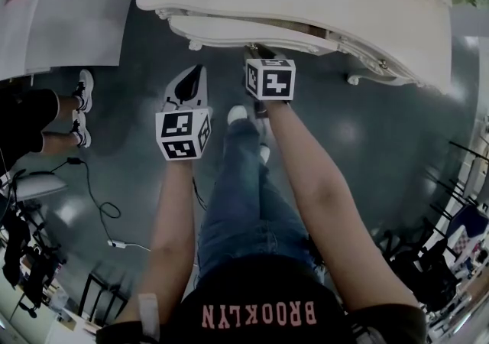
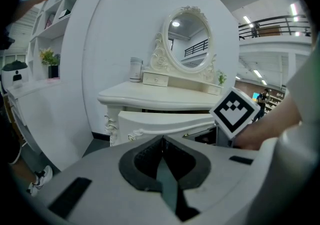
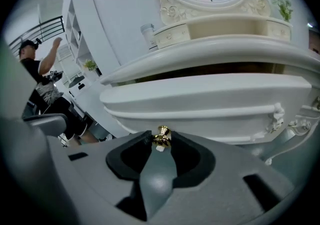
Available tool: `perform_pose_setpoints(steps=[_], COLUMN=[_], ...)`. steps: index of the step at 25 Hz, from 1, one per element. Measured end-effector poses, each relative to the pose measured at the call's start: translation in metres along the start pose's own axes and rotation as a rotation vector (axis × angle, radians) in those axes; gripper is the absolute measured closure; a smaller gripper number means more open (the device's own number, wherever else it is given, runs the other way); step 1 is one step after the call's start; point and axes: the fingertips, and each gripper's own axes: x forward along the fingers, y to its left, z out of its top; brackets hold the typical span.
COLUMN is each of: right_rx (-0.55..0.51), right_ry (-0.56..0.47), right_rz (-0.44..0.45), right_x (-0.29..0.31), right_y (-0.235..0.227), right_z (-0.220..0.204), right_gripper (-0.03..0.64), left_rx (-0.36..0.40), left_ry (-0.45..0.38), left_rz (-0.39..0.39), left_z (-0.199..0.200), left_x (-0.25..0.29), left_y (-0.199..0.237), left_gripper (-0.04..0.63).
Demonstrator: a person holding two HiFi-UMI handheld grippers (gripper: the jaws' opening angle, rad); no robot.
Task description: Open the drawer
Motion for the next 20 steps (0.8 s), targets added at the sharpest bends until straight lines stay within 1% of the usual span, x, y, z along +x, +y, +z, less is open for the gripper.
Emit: perform_pose_setpoints(steps=[11, 20], right_rx=[-0.005, -0.011], right_ry=[0.013, 0.022], right_rz=[0.013, 0.016], right_x=[-0.017, -0.035], right_y=[0.014, 0.027], right_z=[-0.029, -0.055], right_gripper=[0.506, 0.507], left_rx=[-0.001, -0.011], left_ry=[-0.012, -0.030], left_rz=[0.001, 0.020], left_z=[-0.014, -0.026], left_x=[-0.027, -0.058], left_y=[-0.010, -0.012], left_gripper=[0.591, 0.591])
